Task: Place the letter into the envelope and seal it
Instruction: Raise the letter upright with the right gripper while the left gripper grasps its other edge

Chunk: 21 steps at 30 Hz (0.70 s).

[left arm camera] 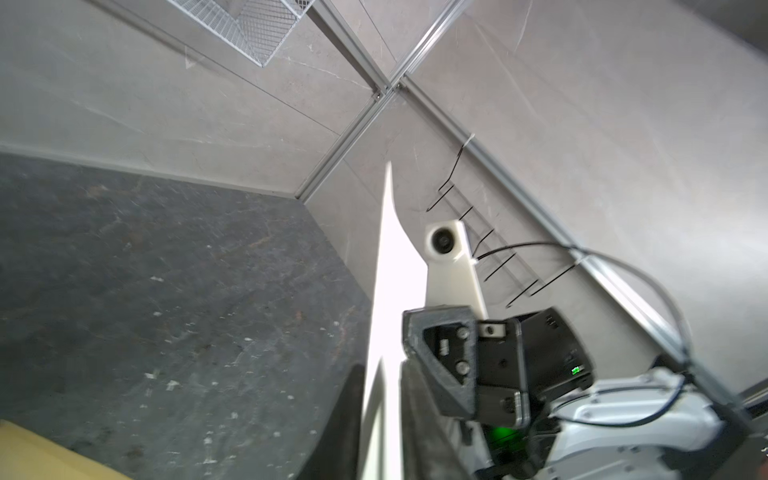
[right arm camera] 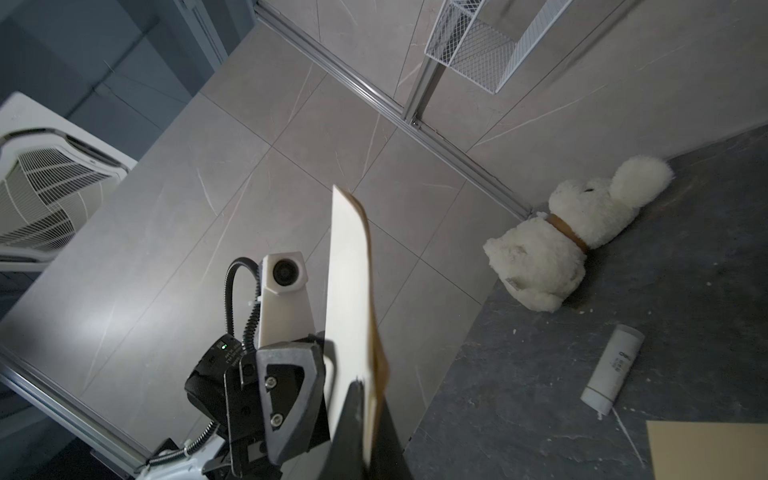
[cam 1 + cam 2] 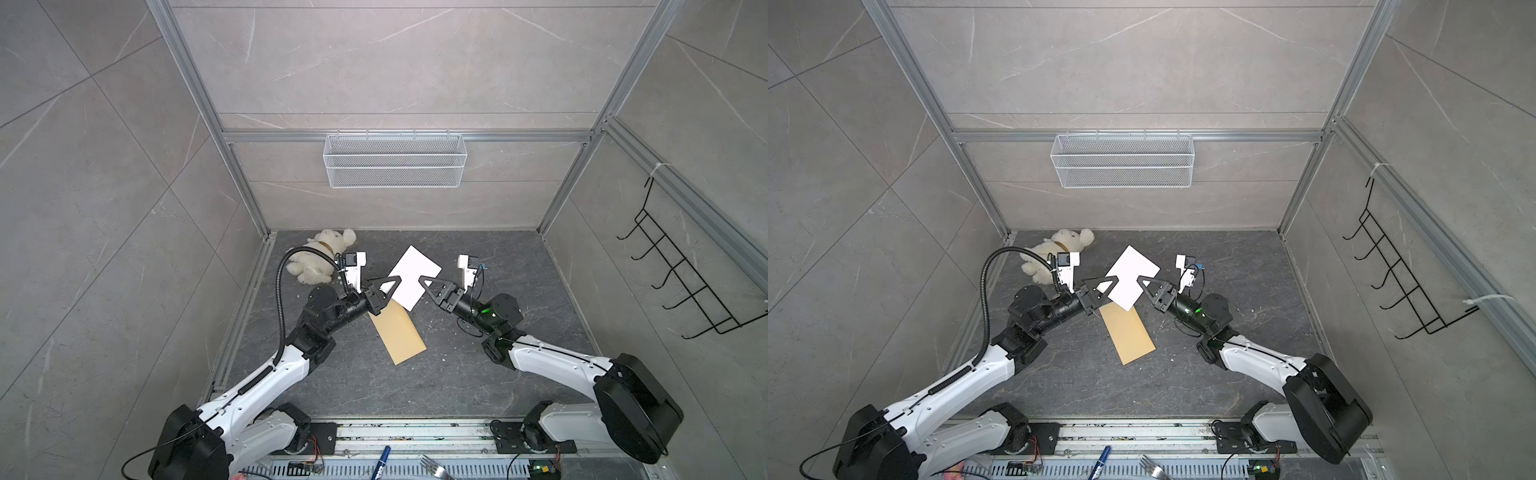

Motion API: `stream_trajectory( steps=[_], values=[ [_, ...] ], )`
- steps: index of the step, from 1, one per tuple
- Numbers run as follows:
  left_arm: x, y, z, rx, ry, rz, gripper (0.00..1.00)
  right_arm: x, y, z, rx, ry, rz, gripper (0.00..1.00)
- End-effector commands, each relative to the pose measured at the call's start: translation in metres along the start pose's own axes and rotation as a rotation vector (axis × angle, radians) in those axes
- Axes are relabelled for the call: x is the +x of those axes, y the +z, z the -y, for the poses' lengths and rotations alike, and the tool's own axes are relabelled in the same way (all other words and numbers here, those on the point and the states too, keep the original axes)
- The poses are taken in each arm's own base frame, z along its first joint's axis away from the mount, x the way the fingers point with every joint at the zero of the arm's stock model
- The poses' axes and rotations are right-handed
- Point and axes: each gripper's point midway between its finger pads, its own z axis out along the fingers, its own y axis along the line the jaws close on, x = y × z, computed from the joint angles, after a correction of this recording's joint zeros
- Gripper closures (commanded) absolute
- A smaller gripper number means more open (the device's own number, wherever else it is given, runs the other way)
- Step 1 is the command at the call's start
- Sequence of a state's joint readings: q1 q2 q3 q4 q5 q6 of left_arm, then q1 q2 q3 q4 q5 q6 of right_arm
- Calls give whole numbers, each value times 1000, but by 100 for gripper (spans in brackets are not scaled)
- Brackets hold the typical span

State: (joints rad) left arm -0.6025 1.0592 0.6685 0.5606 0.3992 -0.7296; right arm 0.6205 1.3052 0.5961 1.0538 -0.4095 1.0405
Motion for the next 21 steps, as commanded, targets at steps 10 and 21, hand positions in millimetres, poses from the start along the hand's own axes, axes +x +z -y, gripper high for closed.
stream_trajectory(
  steps=[10, 21],
  values=[
    [6, -21, 36, 96, 381, -87, 32, 26, -12, -38, 10, -364, -324, 100],
    [19, -24, 52, 220, 432, -126, 50, 40, -14, -45, -34, -389, -443, 100]
  ],
)
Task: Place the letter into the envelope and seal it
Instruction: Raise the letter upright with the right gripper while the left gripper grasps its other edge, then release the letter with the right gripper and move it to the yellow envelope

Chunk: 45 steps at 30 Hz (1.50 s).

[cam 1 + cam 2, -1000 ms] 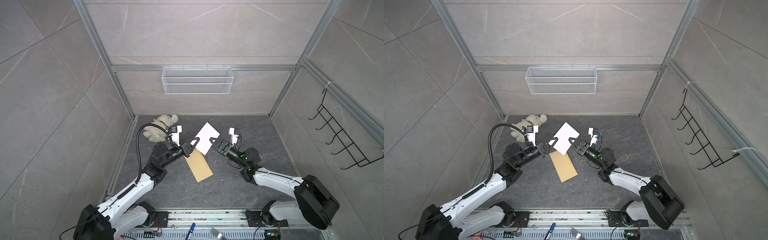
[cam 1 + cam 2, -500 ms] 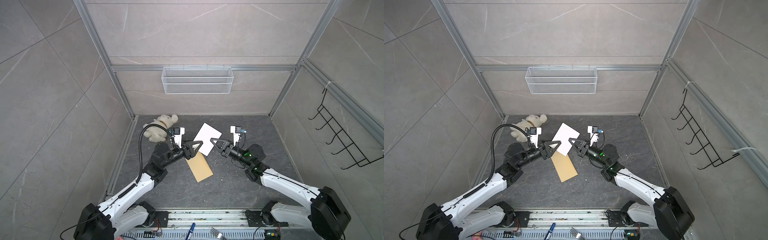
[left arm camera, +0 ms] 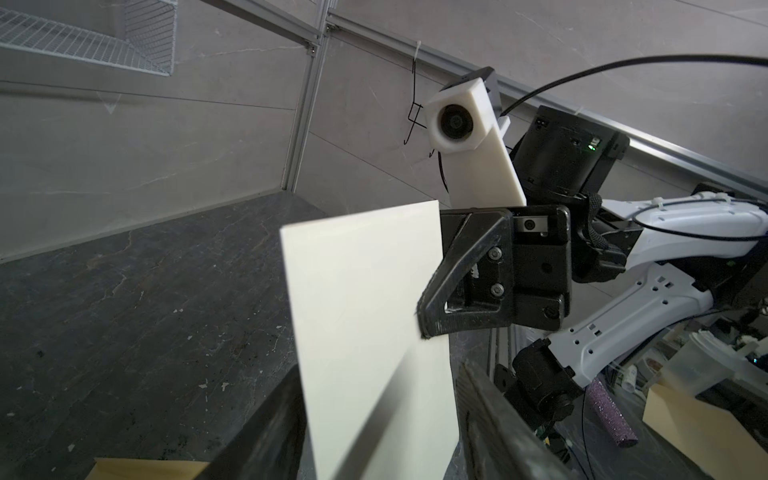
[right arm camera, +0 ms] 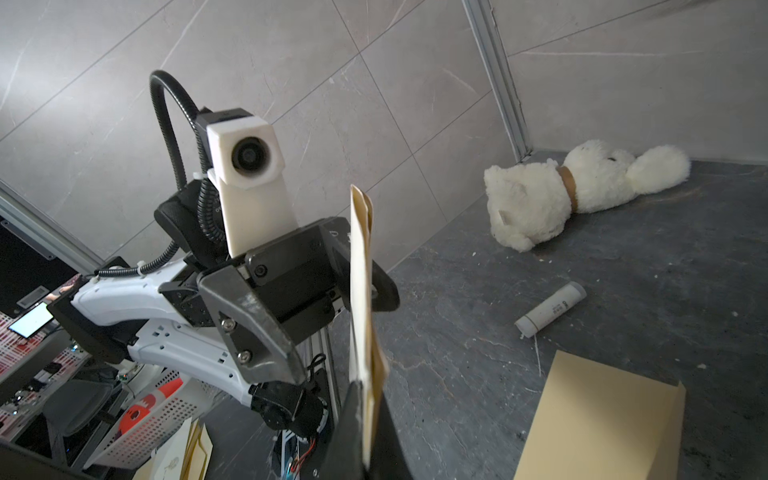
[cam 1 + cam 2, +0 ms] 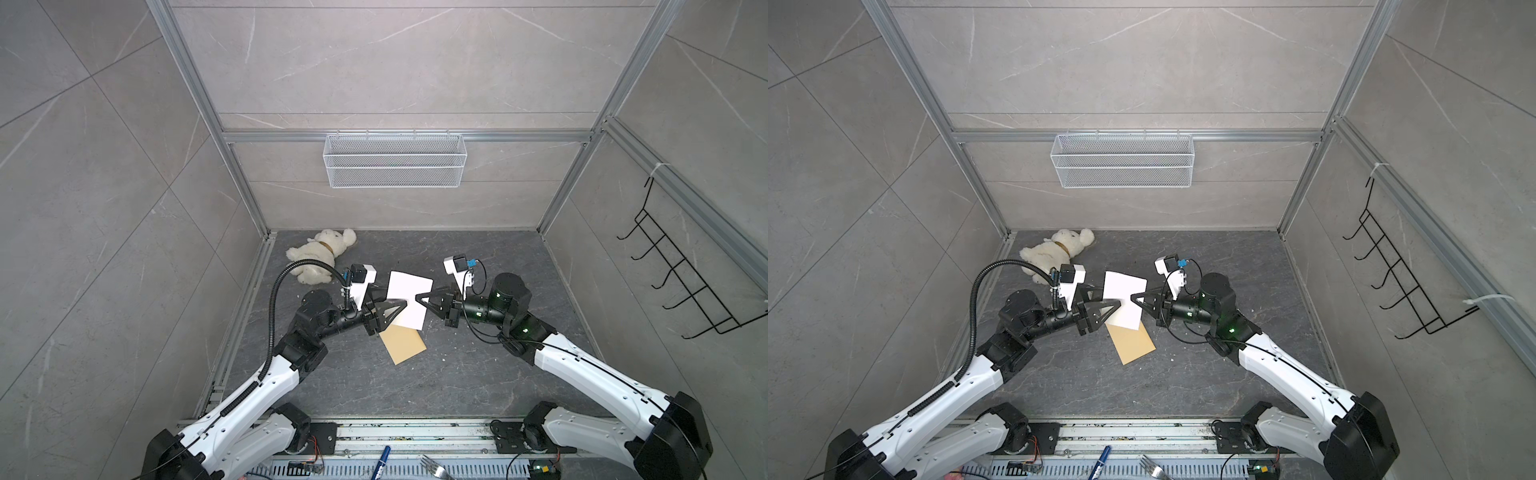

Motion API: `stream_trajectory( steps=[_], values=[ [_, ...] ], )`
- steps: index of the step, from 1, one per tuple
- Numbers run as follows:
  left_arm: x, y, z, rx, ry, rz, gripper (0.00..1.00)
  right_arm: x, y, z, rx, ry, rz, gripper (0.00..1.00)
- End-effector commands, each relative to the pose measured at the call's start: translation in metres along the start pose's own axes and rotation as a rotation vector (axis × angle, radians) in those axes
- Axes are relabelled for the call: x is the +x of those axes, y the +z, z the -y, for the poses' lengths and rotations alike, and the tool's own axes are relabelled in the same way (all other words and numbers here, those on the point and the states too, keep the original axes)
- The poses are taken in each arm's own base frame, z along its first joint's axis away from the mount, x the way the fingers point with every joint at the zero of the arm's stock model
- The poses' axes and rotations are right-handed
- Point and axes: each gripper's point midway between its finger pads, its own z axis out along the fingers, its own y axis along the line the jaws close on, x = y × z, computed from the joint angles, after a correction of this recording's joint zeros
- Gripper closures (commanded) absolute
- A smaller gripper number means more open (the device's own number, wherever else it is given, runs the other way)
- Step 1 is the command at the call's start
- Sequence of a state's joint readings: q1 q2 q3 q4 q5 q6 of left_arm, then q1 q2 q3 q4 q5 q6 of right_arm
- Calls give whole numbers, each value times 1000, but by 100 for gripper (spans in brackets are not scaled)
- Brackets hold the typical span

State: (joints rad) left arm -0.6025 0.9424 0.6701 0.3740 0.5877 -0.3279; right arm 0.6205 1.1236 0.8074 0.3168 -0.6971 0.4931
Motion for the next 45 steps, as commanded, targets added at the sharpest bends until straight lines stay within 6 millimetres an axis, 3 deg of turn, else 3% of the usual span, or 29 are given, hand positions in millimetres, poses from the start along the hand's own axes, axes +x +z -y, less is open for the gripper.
stream_trajectory(
  steps=[1, 5, 7, 8, 12, 15, 20, 26, 34, 45],
  values=[
    [-15, 1, 16, 76, 70, 27, 54, -2, 2, -6, -24, -34, -30, 100],
    [-9, 5, 9, 59, 55, 14, 84, 0, 4, 2, 9, -27, -38, 98],
    [-7, 7, 4, 37, 45, 11, 98, 1, 5, 10, 45, -23, -39, 89],
    [-8, 7, 1, 21, 39, 12, 100, 1, 5, 13, 62, -24, -39, 86],
    [-10, 5, -19, -105, 15, 11, 100, -1, -1, 30, 178, -38, -26, 64],
    [-12, -9, -44, -291, -7, 17, 100, 2, -10, 48, 301, -47, -26, 48],
    [-5, -38, -71, -523, -43, -8, 100, 18, -21, 88, 514, -24, -100, 34],
    [14, -72, -102, -772, -108, -54, 100, 43, -7, 118, 620, -9, -218, 22],
    [21, -87, -118, -828, -183, -68, 100, 84, 28, 148, 820, -113, -468, 17],
    [28, -110, -130, -829, -293, -33, 100, 131, 51, 173, 954, -164, -666, 34]
  ],
)
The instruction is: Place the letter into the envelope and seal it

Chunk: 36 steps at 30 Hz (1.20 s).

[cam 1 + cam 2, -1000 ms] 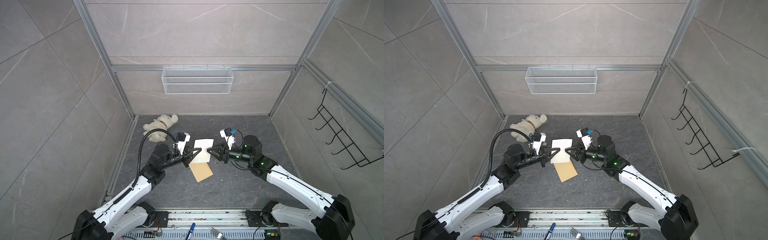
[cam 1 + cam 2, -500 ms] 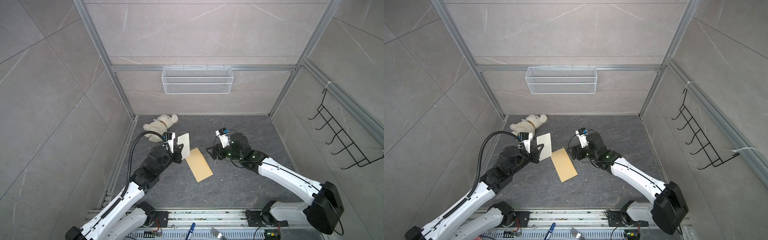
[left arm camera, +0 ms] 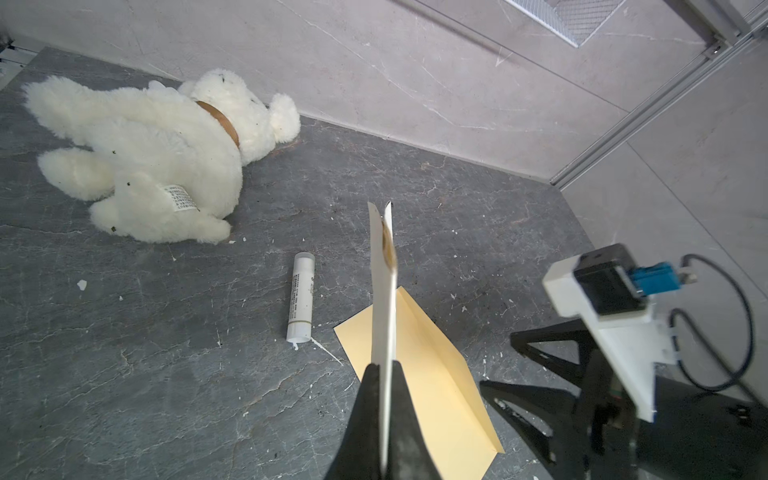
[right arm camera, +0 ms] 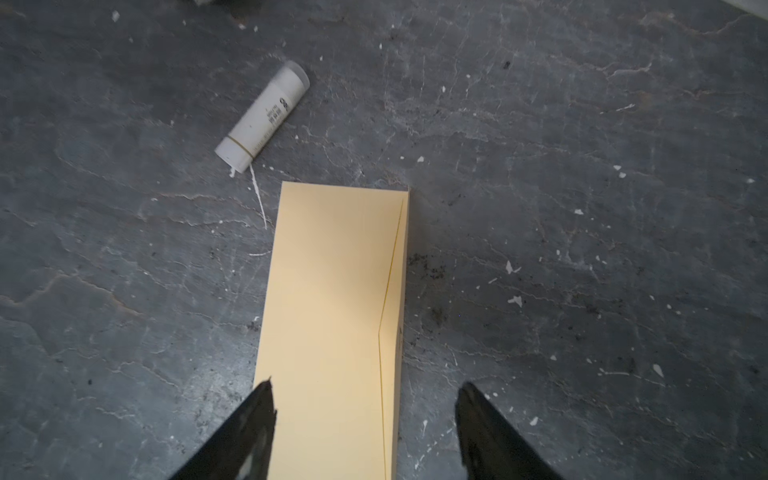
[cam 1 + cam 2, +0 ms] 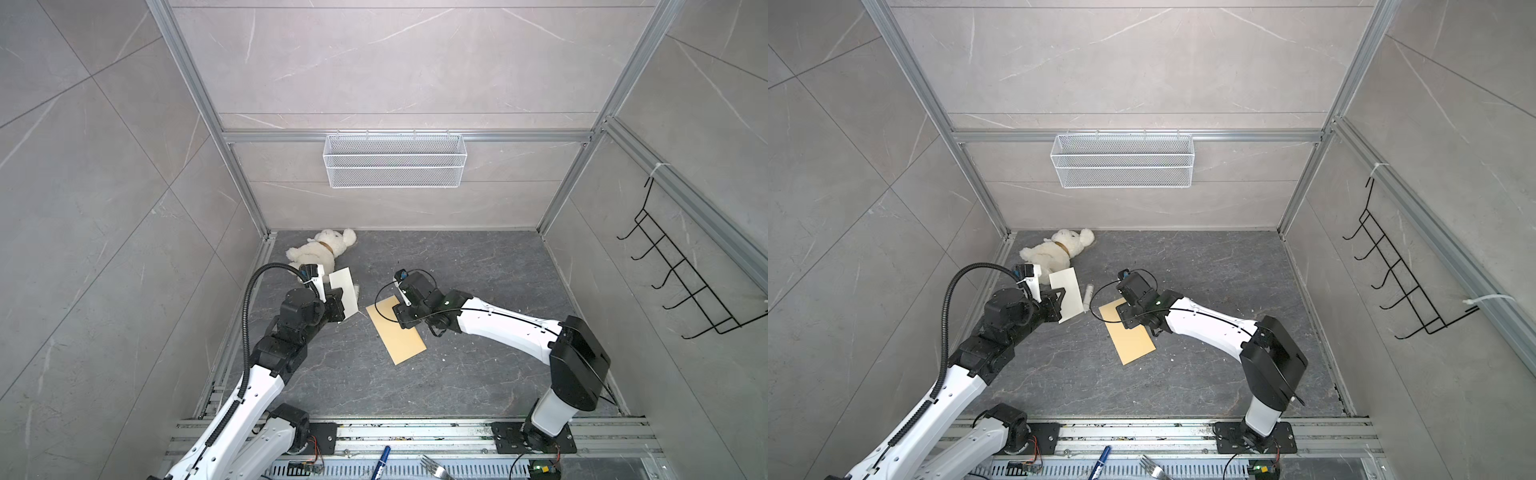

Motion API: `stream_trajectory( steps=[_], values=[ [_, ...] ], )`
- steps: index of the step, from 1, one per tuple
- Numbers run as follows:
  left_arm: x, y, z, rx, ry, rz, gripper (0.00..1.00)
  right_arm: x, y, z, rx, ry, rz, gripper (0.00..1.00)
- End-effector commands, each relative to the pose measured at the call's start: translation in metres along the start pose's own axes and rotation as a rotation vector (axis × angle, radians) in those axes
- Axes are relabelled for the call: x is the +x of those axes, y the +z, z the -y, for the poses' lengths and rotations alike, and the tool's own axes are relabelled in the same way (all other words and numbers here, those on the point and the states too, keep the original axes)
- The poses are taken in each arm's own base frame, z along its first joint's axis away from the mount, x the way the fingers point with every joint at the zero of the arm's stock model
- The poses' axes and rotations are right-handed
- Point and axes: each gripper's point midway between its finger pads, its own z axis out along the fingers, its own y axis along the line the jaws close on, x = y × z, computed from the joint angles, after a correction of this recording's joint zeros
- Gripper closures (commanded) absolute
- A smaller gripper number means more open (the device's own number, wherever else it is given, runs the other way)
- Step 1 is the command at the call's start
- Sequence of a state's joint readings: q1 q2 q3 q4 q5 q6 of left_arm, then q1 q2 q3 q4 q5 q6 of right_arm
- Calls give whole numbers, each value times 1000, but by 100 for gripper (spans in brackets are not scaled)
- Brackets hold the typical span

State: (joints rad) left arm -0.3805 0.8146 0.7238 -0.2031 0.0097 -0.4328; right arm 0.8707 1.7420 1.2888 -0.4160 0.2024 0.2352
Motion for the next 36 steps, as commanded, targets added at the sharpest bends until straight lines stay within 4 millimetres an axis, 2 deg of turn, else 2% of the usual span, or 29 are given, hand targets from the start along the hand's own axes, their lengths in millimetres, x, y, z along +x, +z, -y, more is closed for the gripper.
stream_trajectory(
  steps=[1, 9, 15, 19, 24, 32, 36],
  values=[
    [2, -3, 5, 46, -27, 0, 100, 11, 11, 4, 75, -30, -65, 36],
    [3, -1, 8, 71, -30, 0, 100, 24, 41, 15, 188, -20, -139, 56],
    [5, -4, 9, 83, -38, 0, 100, 30, 58, 15, 213, -17, -167, 68],
    [6, -7, 9, 88, -43, 7, 100, 31, 65, 14, 220, -11, -173, 83],
    [7, -4, 12, 115, -65, 12, 100, 29, 57, 25, 228, 56, -149, 99],
    [0, 4, 41, 276, -107, 15, 100, 25, 21, 67, 158, 367, -16, 100],
    [1, 10, 54, 361, -145, -8, 100, 24, 18, 77, 83, 440, 16, 100]
  ],
)
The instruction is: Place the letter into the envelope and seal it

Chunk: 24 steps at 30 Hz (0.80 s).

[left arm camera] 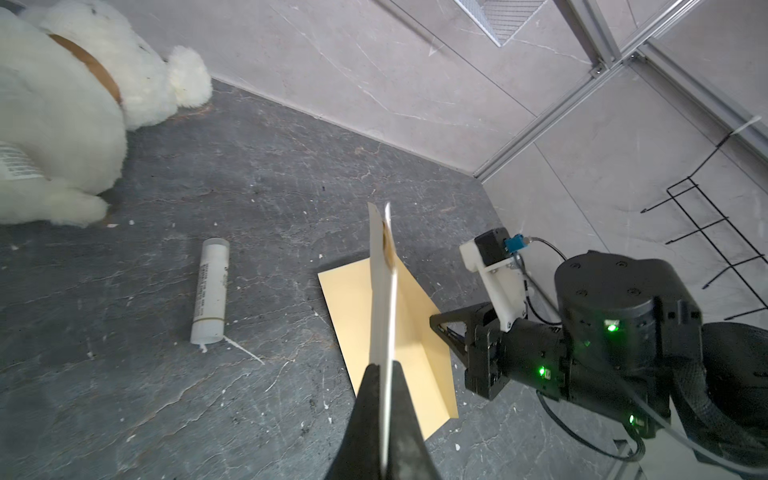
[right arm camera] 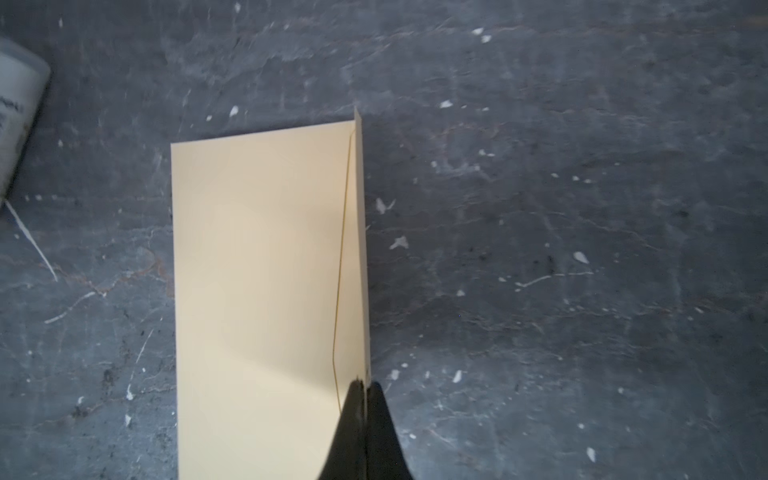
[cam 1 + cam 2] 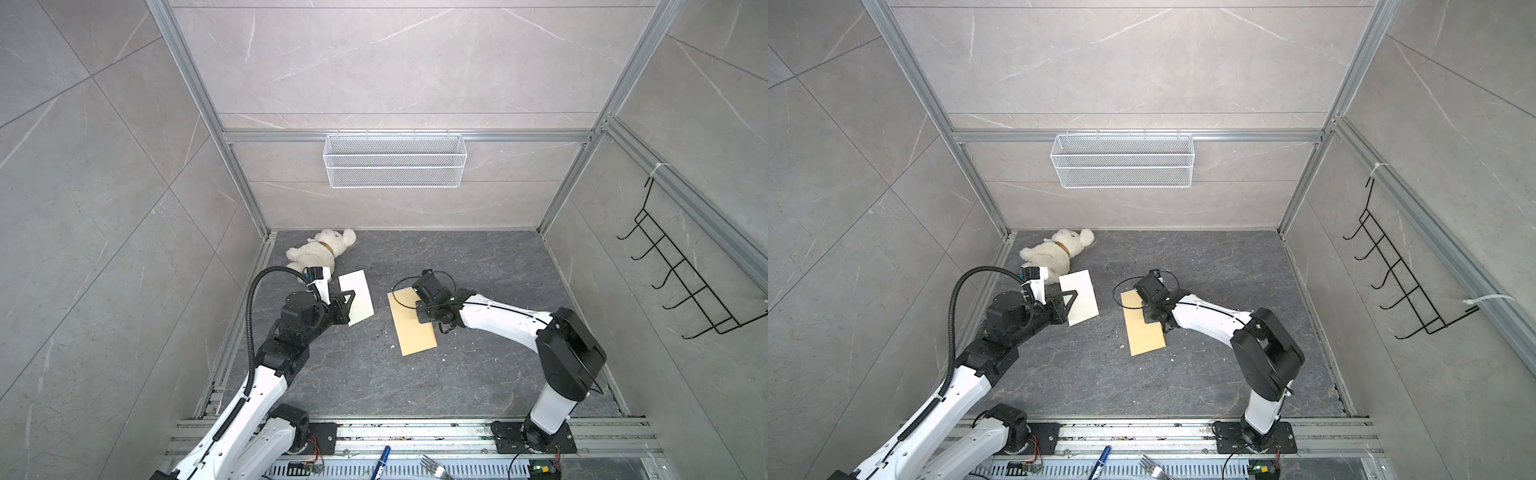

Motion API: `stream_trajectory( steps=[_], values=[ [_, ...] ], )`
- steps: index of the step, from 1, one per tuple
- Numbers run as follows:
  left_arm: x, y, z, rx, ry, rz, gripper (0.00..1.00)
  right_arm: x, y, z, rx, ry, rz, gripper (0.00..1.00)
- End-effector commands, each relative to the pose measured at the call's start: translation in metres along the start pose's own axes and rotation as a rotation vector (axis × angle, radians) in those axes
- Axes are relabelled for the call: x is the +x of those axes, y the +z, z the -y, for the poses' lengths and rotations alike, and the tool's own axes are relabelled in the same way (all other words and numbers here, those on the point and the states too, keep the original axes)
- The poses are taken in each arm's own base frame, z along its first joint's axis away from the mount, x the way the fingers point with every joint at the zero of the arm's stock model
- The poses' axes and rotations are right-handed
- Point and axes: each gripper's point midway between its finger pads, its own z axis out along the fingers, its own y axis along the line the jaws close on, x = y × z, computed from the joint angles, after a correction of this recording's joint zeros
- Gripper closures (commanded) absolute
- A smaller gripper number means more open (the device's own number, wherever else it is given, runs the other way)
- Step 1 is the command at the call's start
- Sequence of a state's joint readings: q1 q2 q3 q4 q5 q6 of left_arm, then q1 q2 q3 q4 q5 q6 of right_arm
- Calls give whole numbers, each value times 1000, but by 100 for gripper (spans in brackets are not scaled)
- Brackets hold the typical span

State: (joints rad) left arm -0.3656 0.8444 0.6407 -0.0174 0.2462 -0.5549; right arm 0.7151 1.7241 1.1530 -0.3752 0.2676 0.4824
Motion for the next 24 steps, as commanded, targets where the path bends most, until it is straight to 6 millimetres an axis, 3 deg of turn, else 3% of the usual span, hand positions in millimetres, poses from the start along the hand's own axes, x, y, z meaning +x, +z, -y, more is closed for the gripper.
stream_trajectory(
  steps=[1, 15, 24],
  values=[
    [-11, 5, 26, 148, -34, 24, 100, -8, -2, -9, -109, 90, 28, 100],
    [8, 33, 45, 239, -105, -47, 100, 0, 22, 11, -180, 214, -37, 100],
    [8, 37, 51, 267, -128, -42, 100, 9, 33, 17, -195, 270, -65, 96]
  ],
)
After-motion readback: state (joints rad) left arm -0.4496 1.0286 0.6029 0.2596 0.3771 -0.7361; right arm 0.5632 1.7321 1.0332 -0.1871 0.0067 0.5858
